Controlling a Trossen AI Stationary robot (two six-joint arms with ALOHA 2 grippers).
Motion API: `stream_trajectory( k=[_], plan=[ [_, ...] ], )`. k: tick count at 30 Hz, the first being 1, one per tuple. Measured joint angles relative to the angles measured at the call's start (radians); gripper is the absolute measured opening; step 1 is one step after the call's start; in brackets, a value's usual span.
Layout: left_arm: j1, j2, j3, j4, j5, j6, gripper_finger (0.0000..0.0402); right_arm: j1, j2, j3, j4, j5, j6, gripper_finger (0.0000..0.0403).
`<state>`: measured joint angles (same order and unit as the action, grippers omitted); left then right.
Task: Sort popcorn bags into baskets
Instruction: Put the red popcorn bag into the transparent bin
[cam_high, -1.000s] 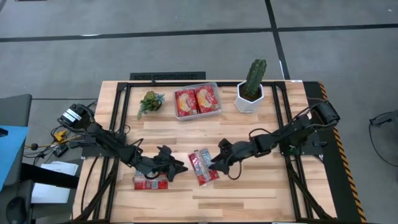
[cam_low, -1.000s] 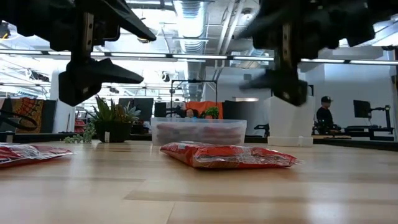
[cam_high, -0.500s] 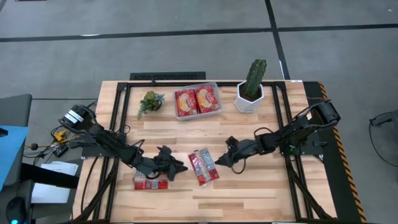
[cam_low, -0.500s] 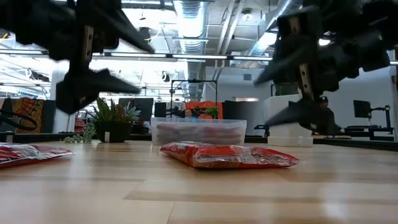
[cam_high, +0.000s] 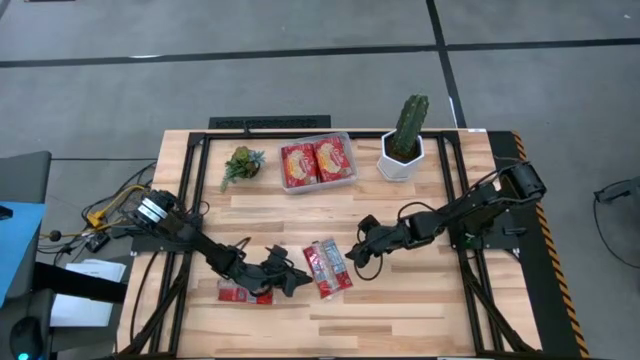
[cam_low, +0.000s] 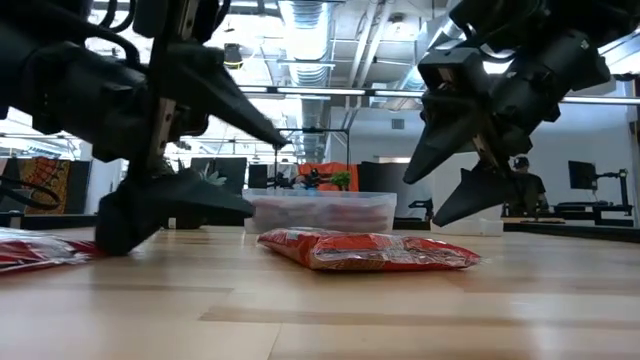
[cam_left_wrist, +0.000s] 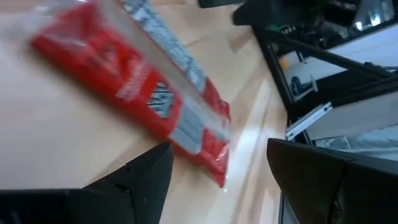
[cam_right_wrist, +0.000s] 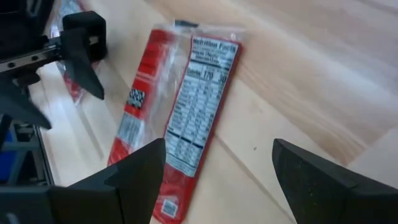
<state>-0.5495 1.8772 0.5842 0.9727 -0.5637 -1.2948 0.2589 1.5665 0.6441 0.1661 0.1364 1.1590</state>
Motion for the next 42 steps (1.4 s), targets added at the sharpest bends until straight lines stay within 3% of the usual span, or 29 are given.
stream_trajectory(
  k=[10, 17, 25, 34, 37, 42],
  plan=[
    [0.061, 0.070, 0.143, -0.125, 0.109, 0.055, 0.0249, 0.004, 0.079, 0.000, 0.047, -0.004, 0.040, 0.0317],
    [0.102, 0.071, 0.150, -0.174, 0.122, 0.069, 0.0249, 0.015, 0.153, 0.001, 0.180, 0.005, 0.069, 0.0317],
    [0.147, 0.092, 0.169, -0.164, 0.148, 0.105, 0.0249, 0.014, 0.155, 0.002, 0.179, 0.004, 0.067, 0.0317],
    [0.170, 0.190, 0.290, -0.132, 0.306, 0.141, 0.0249, 0.024, 0.156, 0.002, 0.169, 0.003, 0.071, 0.0317],
    [0.170, 0.125, 0.286, -0.239, 0.343, 0.164, 0.0243, 0.032, 0.156, 0.002, 0.170, 0.017, 0.071, 0.0317],
    [0.168, -0.043, 0.286, -0.620, 0.302, 0.139, 0.0216, 0.036, 0.157, 0.001, 0.175, 0.026, 0.071, 0.0317]
  ],
)
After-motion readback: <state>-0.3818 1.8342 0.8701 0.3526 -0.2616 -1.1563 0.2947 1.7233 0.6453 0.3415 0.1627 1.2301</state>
